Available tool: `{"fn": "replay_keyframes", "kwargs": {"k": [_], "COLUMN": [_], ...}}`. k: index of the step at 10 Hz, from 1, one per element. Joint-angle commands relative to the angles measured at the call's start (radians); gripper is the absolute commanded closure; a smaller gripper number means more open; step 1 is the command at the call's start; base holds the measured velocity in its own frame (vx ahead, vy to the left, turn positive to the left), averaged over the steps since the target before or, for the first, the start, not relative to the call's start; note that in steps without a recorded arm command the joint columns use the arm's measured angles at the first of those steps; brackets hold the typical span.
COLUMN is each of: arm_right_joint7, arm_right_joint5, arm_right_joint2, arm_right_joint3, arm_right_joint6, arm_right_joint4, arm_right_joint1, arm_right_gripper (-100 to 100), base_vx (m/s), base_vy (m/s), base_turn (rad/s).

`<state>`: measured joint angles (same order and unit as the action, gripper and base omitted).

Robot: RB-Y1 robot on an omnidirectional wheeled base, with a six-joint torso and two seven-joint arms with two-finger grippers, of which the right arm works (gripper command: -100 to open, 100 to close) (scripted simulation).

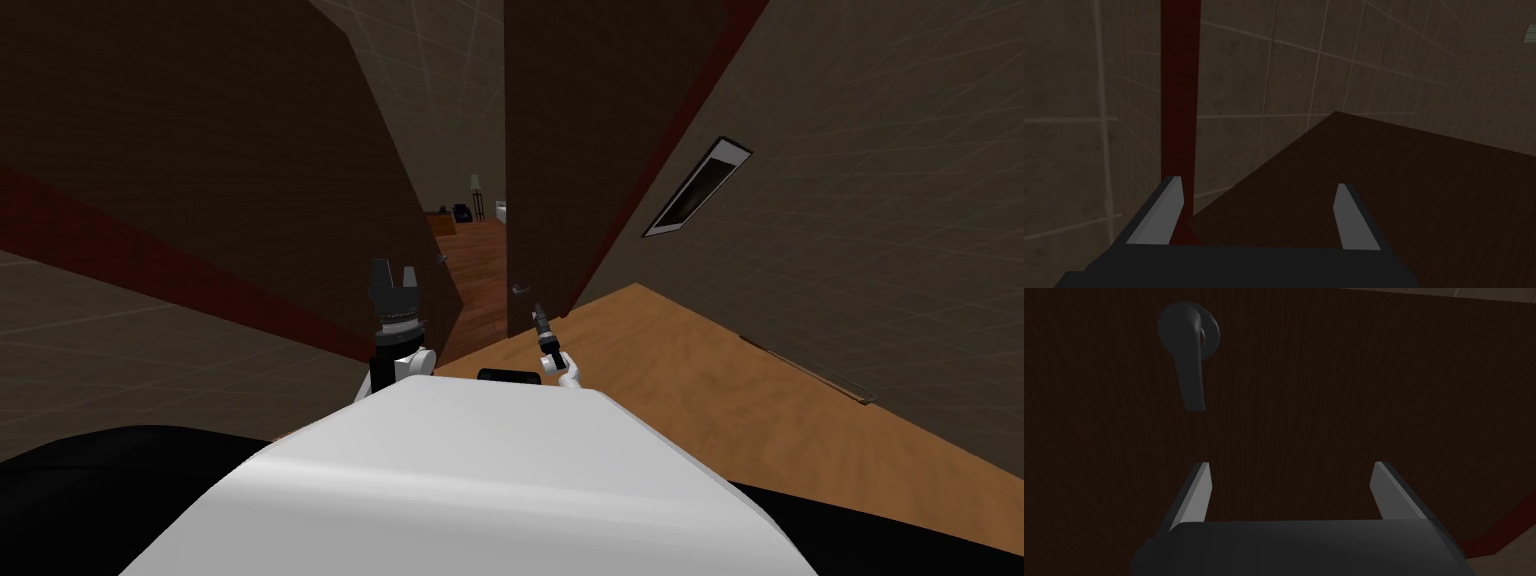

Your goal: Push the door open

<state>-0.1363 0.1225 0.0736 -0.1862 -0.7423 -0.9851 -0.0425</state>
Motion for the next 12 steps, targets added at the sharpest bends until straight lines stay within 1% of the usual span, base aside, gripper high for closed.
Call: {"fn": "replay_keyframes", "kwargs": {"k": [1, 5, 6, 8, 12], "arm_right_joint7": [0.003, -0.015, -0.015, -0.022, -0.034], "arm_right_joint5": [0.002, 0.008, 0.008, 0.011, 0.015], "arm_right_joint2": [-0.008, -0.015, -0.015, -0.019, -0.027], "arm_right_joint3": [-0.002, -0.014, -0.014, -0.02, -0.028], "arm_right_joint6": [-0.006, -0.034, -0.034, -0.047, -0.066], "arm_right_joint4": [0.028, 0.157, 0.165, 0.227, 0.321], "arm_right_joint1": [-0.01, -0.064, -0.064, -0.089, -0.126], "arm_right_gripper": [-100, -100, -100, -100, -100], "base_vx": [0.031, 0.064, 0.045, 0.048, 0.059], "base_vy": [-0.029, -0.061, -0.061, -0.047, -0.056], "base_turn": [0.036, 0.083, 0.016, 0.056, 0.062]}}
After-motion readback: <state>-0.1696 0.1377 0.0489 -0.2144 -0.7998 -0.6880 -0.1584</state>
